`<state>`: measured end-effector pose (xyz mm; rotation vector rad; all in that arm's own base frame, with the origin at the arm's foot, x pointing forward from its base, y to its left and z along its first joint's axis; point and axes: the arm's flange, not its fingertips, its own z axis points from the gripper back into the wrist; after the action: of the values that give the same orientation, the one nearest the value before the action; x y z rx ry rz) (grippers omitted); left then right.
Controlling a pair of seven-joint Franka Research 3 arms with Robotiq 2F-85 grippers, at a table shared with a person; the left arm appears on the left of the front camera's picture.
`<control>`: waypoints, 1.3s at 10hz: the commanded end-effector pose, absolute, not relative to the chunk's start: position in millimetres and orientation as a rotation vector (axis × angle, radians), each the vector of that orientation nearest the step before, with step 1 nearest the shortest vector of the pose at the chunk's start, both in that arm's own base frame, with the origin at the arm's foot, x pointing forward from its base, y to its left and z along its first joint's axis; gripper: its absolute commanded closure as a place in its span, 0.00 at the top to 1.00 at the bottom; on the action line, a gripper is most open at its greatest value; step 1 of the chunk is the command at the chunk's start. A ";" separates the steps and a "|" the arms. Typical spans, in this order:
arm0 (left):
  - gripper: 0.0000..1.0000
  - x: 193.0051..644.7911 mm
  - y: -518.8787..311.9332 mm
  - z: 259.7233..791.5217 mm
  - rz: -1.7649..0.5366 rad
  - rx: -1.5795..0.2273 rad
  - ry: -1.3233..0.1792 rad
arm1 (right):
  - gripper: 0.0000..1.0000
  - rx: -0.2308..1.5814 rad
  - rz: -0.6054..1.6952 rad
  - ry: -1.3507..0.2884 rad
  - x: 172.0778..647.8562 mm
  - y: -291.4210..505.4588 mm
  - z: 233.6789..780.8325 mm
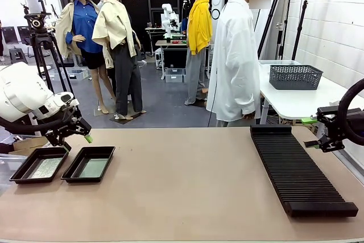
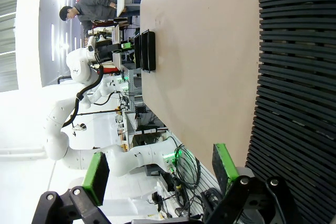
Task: Inspect and transfer BCBs to ESD trays.
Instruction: Pick up the ESD tray and place it on the left side of the table.
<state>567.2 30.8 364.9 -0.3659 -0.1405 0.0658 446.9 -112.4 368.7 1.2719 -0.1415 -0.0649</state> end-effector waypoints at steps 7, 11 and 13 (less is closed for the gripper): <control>1.00 567.3 31.6 365.8 0.067 -0.366 -0.143 | 1.00 1.264 -0.070 -0.147 444.4 -110.7 369.1; 1.00 567.3 31.6 365.8 0.067 -0.366 -0.143 | 1.00 1.264 -0.070 -0.147 444.4 -110.7 369.1; 1.00 567.3 31.6 365.8 0.067 -0.366 -0.143 | 1.00 1.264 -0.070 -0.147 444.4 -110.7 369.1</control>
<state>567.2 30.8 364.9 -0.3658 -0.1405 0.0658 446.9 -112.4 368.7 1.2719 -0.1415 -0.0649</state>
